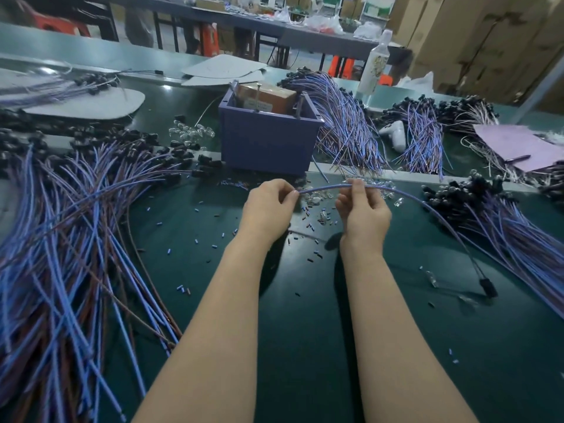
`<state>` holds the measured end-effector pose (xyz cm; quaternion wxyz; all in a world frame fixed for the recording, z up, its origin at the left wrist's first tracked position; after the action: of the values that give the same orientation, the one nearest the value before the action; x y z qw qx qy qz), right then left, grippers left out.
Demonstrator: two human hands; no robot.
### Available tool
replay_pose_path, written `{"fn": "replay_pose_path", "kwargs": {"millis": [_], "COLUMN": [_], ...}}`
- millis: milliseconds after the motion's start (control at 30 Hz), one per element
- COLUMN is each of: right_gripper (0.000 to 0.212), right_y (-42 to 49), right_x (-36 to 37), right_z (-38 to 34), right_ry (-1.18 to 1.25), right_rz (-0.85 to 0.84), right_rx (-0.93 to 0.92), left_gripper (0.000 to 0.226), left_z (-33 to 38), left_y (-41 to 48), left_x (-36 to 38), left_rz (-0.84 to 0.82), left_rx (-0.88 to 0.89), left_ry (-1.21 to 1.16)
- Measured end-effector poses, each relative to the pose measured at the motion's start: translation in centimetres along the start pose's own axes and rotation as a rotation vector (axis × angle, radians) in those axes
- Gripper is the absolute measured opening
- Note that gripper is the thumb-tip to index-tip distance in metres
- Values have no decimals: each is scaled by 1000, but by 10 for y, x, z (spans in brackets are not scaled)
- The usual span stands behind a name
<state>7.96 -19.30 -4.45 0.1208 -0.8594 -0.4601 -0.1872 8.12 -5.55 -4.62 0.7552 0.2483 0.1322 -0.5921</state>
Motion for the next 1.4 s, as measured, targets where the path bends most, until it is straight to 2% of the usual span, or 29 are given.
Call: {"fn": "replay_pose_path", "kwargs": {"millis": [67,200,433,533,600,700,800,867,967,1033,1167,1233,1300,1367,1400], "right_gripper": [19,18,18,19,20,18,17,17,17,17,16,22,27,20,17], "right_y": [0,-7,-7,-2,7,7,-4,-6,-7,-12,-21,-24,-25,-29,-29], "right_x": [1,10,11,4,-6,-8,5,9,12,16,21,21,18,15,14], "right_z": [2,9,6,2,-5,-6,2,2,2,5,5,0,-9,-20,-22], "right_ry": [12,-146,-42,60,154,170,171,210,258,201,-3,-193,-448,-610,-696], "right_rz": [-31,-181,-146,-39,49,21,-65,-87,-136,-195,-291,-344,-307,-192,-159], "right_rx": [46,31,25,73,82,106,188,244,308,328,342,204,-183,-590,-709], "left_gripper": [13,11,15,21,24,15,29,26,19,19,18,26,28,27,27], "left_z": [-1,4,5,-2,-11,-10,0,6,18,25,26,22,17,12,11], "left_y": [0,-2,0,3,7,5,-1,-2,-6,-8,-4,0,6,11,13], "left_x": [-1,3,0,-8,-18,-22,-7,-2,7,16,23,20,12,2,-2], "left_rz": [30,10,-31,9,124,270,199,165,-4,-56,109,213,365,510,560], "left_rx": [-13,33,-7,-59,-120,-165,-90,-13,31,9,-127,-215,-297,-337,-327], "left_ry": [-75,-134,-253,-258,-251,-205,-45,-29,-242,-347,-558,-673,-740,-764,-765]}}
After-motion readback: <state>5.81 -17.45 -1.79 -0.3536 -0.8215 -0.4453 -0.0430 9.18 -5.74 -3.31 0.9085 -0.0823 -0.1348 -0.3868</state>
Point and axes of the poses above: each hand's wrist, its own y-axis towards the middle knuckle, its own x-axis out of the palm, z = x × y, the point moved 2 cm from there along y, towards the middle knuckle, and after that the axes turned 5 degrees about z, right-handed, at the moved point
